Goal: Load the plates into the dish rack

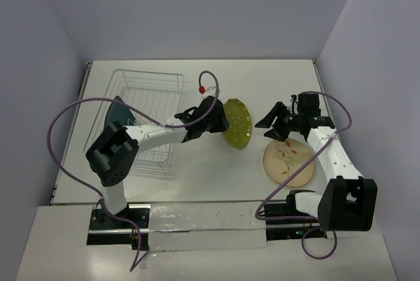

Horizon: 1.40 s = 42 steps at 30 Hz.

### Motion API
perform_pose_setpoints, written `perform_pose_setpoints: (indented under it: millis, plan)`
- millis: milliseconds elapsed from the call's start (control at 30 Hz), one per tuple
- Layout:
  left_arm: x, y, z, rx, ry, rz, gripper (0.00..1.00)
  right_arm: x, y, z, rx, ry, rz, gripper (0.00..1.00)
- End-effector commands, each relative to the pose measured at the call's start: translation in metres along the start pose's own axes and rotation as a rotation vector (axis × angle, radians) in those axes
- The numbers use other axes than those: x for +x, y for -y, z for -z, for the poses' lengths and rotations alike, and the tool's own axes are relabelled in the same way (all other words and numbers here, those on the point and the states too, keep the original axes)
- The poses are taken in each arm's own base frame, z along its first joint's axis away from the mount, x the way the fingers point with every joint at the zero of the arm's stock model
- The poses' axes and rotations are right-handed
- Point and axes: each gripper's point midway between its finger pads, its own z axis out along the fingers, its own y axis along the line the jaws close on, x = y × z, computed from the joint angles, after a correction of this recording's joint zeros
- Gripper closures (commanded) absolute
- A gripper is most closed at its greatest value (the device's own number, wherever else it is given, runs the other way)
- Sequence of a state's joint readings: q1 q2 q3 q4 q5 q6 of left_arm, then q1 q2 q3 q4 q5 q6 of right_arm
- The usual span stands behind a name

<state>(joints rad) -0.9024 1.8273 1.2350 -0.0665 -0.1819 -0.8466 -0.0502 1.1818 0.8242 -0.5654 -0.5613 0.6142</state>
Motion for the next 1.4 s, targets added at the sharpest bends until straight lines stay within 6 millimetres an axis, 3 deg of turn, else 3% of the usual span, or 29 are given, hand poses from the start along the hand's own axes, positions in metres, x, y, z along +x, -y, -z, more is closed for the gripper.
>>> perform_pose_setpoints:
  millis: [0,33,67,100,167,433,500,533,633,700,800,867,900,967,1067,1233,1300,1367]
  plan:
    - [-0.090,0.064,0.059,0.170,0.258,-0.136,1.00,-0.014,-0.010,0.016,0.007,0.096,0.085,0.36]
    - [-0.091,0.063,0.060,0.173,0.267,-0.170,1.00,-0.015,-0.010,0.018,0.010,0.109,0.097,0.36]
    - [-0.107,0.072,0.082,0.206,0.326,-0.222,1.00,-0.017,-0.010,0.022,0.016,0.135,0.111,0.36]
    - [-0.107,0.074,0.085,0.221,0.324,-0.230,1.00,-0.018,-0.012,0.024,0.011,0.145,0.117,0.36]
    - [-0.129,0.080,0.115,0.229,0.397,-0.350,1.00,-0.023,-0.010,0.030,0.030,0.195,0.143,0.36]
    - [-0.194,0.067,0.199,0.063,0.573,-0.511,1.00,-0.032,-0.012,0.044,0.036,0.300,0.201,0.36]
    - [-0.204,0.049,0.216,-0.044,0.584,-0.527,1.00,-0.034,-0.006,0.045,0.063,0.317,0.206,0.36]
    - [-0.208,0.050,0.220,-0.048,0.594,-0.540,1.00,-0.034,-0.006,0.045,0.064,0.318,0.208,0.36]
    - [-0.225,0.012,0.252,-0.255,0.635,-0.542,1.00,-0.035,0.001,0.045,0.092,0.332,0.211,0.36]
    - [-0.225,-0.006,0.262,-0.326,0.616,-0.567,1.00,-0.035,0.005,0.046,0.111,0.337,0.214,0.36]
    - [-0.237,-0.050,0.288,-0.460,0.609,-0.544,1.00,-0.034,0.013,0.044,0.139,0.338,0.206,0.36]
    - [-0.237,-0.075,0.297,-0.510,0.598,-0.541,1.00,-0.034,0.016,0.043,0.148,0.335,0.206,0.36]
    - [-0.237,-0.076,0.297,-0.511,0.598,-0.541,1.00,-0.034,0.017,0.042,0.151,0.332,0.204,0.35]
    - [-0.240,-0.116,0.309,-0.611,0.587,-0.505,1.00,-0.036,0.025,0.042,0.191,0.341,0.180,0.31]
    - [-0.238,-0.139,0.320,-0.639,0.578,-0.481,1.00,-0.039,0.033,0.042,0.229,0.356,0.167,0.26]
    - [-0.220,-0.163,0.321,-0.664,0.521,-0.484,1.00,-0.043,0.039,0.042,0.260,0.368,0.156,0.13]
    - [-0.216,-0.167,0.318,-0.663,0.509,-0.486,1.00,-0.043,0.043,0.041,0.272,0.370,0.149,0.01]
    - [-0.209,-0.175,0.311,-0.671,0.469,-0.488,1.00,-0.045,0.045,0.041,0.279,0.371,0.143,0.00]
